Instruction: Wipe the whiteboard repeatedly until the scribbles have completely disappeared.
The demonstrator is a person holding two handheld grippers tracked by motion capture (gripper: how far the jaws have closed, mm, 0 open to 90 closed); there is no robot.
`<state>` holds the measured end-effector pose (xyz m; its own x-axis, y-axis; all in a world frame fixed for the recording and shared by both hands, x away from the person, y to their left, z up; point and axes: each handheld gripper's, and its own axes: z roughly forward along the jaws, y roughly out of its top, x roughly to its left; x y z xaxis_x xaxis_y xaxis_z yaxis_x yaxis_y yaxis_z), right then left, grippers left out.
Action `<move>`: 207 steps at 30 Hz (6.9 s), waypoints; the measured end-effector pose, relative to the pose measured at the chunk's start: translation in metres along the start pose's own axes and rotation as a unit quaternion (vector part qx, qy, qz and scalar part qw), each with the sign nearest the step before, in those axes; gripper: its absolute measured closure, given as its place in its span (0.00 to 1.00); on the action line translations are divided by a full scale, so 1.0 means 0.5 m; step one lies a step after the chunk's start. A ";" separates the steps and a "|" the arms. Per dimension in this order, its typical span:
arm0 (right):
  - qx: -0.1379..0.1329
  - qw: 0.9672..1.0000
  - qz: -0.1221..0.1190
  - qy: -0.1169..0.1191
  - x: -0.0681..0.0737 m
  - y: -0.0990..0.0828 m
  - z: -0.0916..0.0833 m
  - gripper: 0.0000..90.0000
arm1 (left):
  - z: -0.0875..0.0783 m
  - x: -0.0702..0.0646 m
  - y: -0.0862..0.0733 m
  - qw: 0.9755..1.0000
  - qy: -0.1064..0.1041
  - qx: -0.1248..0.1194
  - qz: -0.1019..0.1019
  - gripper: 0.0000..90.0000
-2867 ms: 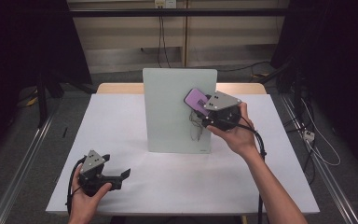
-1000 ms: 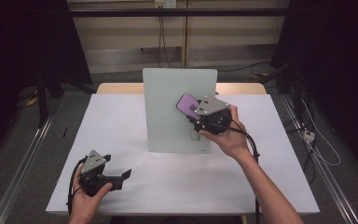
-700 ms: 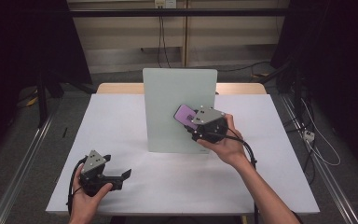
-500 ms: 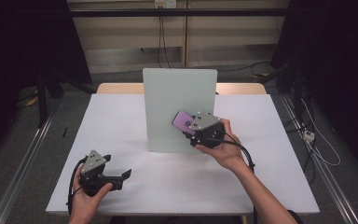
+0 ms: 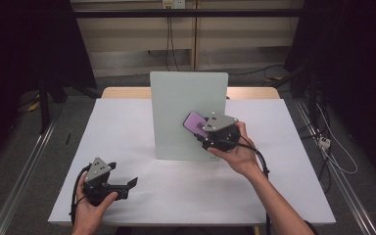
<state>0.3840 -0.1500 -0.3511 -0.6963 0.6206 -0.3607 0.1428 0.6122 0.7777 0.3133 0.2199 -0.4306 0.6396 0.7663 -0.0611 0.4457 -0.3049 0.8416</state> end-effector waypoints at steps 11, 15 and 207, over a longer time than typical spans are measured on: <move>-0.012 1.000 0.010 -0.027 -0.035 0.019 -0.026 0.47 | -0.001 0.000 0.000 1.000 0.000 0.003 0.003 0.06; -0.020 0.999 0.015 -0.039 -0.053 0.030 -0.036 0.47 | 0.000 0.000 0.000 1.000 0.000 0.003 0.002 0.06; -0.014 0.997 0.065 0.036 0.027 -0.048 0.021 0.47 | -0.002 0.004 -0.004 1.000 -0.007 0.004 -0.009 0.06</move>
<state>0.3784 -0.1513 -0.3802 -0.7216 0.6568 -0.2188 0.2170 0.5147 0.8295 0.3130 0.2226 -0.4319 0.6403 0.7636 -0.0836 0.4621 -0.2960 0.8360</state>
